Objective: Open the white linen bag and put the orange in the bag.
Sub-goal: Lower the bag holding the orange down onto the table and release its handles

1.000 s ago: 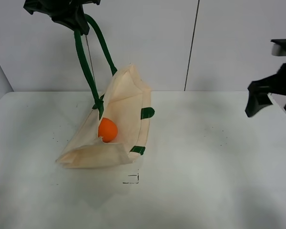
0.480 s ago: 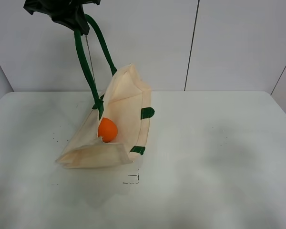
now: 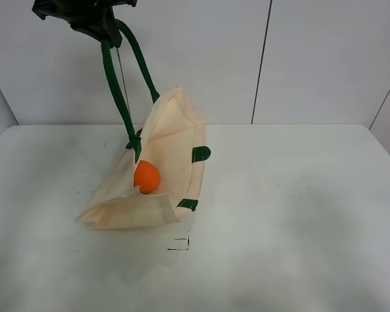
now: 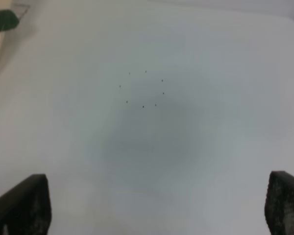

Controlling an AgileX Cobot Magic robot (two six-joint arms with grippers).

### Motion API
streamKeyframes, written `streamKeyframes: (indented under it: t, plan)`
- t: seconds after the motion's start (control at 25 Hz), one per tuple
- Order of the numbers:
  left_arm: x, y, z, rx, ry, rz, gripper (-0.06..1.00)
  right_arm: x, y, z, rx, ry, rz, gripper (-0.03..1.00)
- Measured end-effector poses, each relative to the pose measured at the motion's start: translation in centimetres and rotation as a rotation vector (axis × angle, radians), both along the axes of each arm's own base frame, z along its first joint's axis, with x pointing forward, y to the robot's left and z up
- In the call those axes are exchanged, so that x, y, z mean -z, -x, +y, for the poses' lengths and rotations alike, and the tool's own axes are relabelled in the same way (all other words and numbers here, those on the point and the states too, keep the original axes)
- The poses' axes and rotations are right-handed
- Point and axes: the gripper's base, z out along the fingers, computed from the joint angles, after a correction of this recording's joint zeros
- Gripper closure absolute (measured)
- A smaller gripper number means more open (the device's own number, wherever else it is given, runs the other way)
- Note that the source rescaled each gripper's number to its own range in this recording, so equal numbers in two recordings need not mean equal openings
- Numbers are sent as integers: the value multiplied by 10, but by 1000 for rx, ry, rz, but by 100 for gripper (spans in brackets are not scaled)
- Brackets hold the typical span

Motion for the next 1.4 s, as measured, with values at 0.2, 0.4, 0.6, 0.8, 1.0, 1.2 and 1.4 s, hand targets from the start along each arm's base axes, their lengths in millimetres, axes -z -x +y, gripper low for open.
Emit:
streamKeyframes:
  t: [0.2,0.4,0.6,0.8,1.0,1.2,1.4]
  plan:
    - [0,0,0,0,0,1,94,0,0,0,26,-2,-1,-3]
    - [8,-1,0,0,-9,27,94,0,6,0,30,-3,-38,-3]
    - [13,-4,-1,0,-14,37,94,0,7,0,29,-6,-45,-3]
    - [50,-26,-11,6,-24,126,94,0,7,0,29,-6,-45,-3]
    - [112,-53,-27,38,-7,278,94,0,7,0,29,-6,-45,-3]
    - [177,-72,-38,90,-13,403,90,0,7,0,29,-6,-45,-3]
    - [213,-75,-39,98,-40,443,38,0,7,0,29,-6,-45,-3]
